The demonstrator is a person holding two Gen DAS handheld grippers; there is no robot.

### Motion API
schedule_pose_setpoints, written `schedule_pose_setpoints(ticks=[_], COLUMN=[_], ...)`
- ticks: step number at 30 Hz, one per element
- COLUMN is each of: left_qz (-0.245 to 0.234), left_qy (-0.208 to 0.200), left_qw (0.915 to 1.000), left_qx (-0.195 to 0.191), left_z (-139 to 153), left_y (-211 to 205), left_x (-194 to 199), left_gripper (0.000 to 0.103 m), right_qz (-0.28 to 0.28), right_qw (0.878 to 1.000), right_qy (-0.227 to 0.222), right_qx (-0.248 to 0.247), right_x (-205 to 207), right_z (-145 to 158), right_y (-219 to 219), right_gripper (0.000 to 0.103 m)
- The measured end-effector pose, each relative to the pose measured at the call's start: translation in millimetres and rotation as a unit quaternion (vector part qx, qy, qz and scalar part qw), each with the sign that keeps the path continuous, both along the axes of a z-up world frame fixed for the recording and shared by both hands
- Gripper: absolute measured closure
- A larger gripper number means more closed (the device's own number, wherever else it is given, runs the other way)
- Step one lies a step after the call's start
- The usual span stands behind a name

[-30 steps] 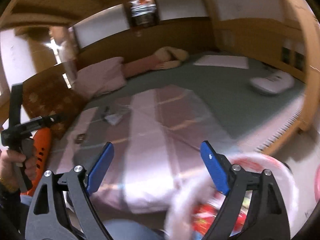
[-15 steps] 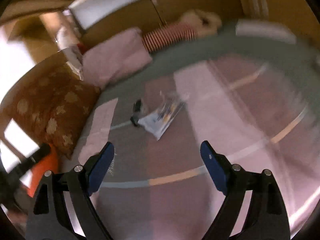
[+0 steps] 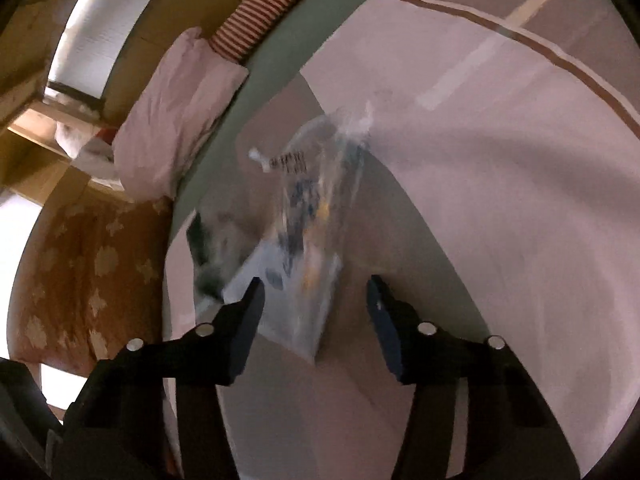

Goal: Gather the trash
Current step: 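Grasp the black wrapper with the left tool while the right tool grasps the clear bag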

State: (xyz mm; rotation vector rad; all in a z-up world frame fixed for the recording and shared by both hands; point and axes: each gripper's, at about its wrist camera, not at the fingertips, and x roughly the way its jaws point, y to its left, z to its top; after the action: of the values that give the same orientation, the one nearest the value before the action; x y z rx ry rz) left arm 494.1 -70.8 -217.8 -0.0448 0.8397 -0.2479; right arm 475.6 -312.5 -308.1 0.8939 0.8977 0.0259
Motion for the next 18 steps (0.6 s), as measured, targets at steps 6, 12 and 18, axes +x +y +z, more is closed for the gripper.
schedule_pose_setpoints(ticks=[6, 12, 18], left_qz=[-0.026, -0.02, -0.053], left_qy=[0.008, 0.042, 0.075], left_qw=[0.9995, 0.9982, 0.9954], left_qx=[0.019, 0.038, 0.028], left_z=[-18.2, -45.5, -48.0], left_y=[-42.2, -83.4, -85.5], left_x=[42.1, 94.6, 75.4], left_gripper=[0.008, 0.032, 0.081], right_qz=[0.033, -0.002, 0.025], right_qw=[0.999, 0.996, 0.991], right_qy=[-0.004, -0.032, -0.06], right_qx=[-0.041, -0.087, -0.119], right_x=[10.6, -18.8, -33.6], right_z=[6.0, 48.0, 78.5], right_y=[-6.7, -36.9, -24.4], right_gripper=[0.1, 0.101, 0.101])
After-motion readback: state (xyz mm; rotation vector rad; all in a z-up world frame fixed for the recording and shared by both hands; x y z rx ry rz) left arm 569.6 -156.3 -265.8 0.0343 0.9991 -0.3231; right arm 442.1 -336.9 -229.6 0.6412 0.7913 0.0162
